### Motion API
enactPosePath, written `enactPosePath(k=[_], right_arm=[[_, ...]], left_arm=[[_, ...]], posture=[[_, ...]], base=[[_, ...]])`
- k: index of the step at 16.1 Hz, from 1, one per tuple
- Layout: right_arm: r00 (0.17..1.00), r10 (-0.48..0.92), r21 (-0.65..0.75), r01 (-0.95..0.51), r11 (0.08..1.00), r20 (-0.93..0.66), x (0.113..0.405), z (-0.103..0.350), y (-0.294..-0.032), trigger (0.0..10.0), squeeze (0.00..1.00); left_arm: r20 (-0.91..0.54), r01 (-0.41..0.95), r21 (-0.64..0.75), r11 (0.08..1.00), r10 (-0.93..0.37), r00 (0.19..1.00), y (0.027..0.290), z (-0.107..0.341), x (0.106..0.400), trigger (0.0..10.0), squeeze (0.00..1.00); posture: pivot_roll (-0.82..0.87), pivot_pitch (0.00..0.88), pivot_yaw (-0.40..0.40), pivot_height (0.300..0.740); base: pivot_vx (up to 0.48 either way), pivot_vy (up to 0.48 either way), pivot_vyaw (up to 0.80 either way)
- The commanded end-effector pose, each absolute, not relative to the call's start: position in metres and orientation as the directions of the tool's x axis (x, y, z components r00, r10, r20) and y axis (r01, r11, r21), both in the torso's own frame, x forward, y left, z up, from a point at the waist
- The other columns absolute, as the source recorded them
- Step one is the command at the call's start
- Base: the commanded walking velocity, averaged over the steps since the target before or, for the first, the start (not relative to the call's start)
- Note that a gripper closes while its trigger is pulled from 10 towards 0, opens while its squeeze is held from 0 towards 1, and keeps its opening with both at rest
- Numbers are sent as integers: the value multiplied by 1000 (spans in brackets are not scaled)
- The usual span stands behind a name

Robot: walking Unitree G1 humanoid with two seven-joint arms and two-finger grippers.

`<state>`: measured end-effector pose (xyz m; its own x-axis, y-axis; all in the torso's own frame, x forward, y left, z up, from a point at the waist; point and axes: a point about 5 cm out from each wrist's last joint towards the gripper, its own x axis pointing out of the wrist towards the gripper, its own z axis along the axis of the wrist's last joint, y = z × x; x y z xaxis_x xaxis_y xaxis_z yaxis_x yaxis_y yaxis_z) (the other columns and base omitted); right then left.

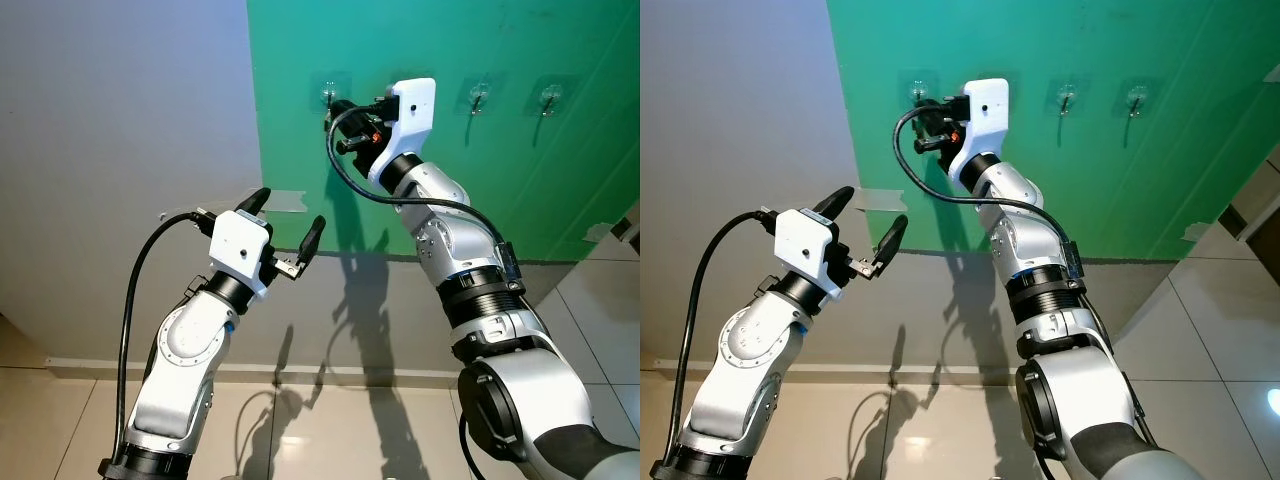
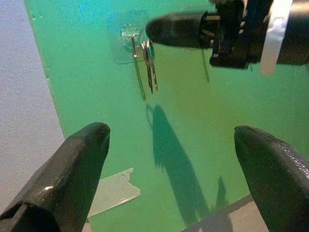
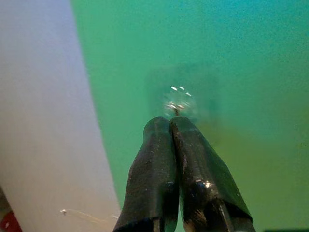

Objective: Hang keys on a hook

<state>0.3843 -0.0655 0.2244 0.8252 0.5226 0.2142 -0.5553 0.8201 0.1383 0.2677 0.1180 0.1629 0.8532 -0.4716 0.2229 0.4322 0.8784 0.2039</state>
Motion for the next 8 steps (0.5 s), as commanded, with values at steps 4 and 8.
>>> enactPosePath(k=[4,8], right_arm=[[835,505,146,-539,829,219,389,229,-65,10000,0],[826,523,153,-556,817,211,389,225,-63,10000,0]], left_arm=[[225,450,207,869,-490,842,115,165,266,10000,0],[223,457,206,865,-496,839,116,165,266,10000,0]], posture=[[-44,0,-17,740],[-42,0,-16,740]], base=[[0,0,0],[0,0,0]])
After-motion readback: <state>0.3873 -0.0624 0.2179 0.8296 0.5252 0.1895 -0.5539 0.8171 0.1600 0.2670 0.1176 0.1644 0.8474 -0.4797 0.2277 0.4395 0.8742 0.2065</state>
